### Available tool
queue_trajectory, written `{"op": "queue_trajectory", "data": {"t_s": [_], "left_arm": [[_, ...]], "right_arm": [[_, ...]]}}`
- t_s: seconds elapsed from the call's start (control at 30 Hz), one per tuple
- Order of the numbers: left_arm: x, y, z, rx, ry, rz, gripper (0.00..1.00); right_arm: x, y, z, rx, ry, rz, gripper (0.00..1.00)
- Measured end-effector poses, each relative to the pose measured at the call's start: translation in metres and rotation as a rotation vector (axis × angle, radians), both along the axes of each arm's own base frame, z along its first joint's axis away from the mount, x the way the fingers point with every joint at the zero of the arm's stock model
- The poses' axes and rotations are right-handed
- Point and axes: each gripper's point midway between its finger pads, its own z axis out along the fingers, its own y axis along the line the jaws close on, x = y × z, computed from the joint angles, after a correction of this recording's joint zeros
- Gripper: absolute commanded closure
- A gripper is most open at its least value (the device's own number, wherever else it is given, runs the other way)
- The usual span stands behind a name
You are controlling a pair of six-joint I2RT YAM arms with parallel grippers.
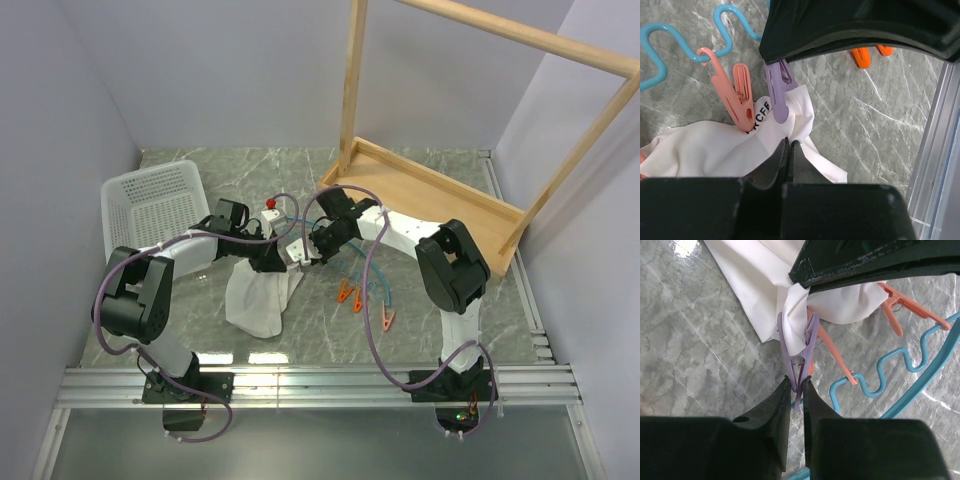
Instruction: Clip the underwear to the hanger
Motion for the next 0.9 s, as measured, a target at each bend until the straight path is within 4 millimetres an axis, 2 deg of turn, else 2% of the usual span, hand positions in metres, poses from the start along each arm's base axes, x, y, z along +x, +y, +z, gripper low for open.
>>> {"op": "queue_trajectory", "data": {"t_s": [0.37, 0.47, 0.6, 0.73, 0.83, 0.9], "left_arm": [[0.007, -0.002, 0.004, -0.005, -0.010, 0.006, 0.99], [0.008, -0.002, 0.001, -0.003, -0.001, 0.006, 0.99], [0.008, -0.002, 0.001, -0.001, 0.003, 0.005, 0.85], [0.007, -0.001, 0.000, 0.002, 0.007, 0.004, 0.77], [0.006, 0.000, 0.002, 0.004, 0.004, 0.002, 0.73], [0.005, 0.000, 0.005, 0.006, -0.005, 0.004, 0.67]], "right_arm": [[-0.006, -0.001, -0.001, -0.004, 0.002, 0.010, 0.61], [-0.006, -0.001, -0.001, -0.004, 0.004, 0.009, 0.52], [-0.006, -0.001, 0.002, 0.003, -0.001, 0.009, 0.33], [-0.006, 0.001, 0.012, 0.016, -0.013, 0.006, 0.30], [-0.006, 0.002, 0.025, 0.036, -0.034, 0.001, 0.29], [-0.007, 0.001, 0.034, 0.049, -0.042, -0.007, 0.29]]}}
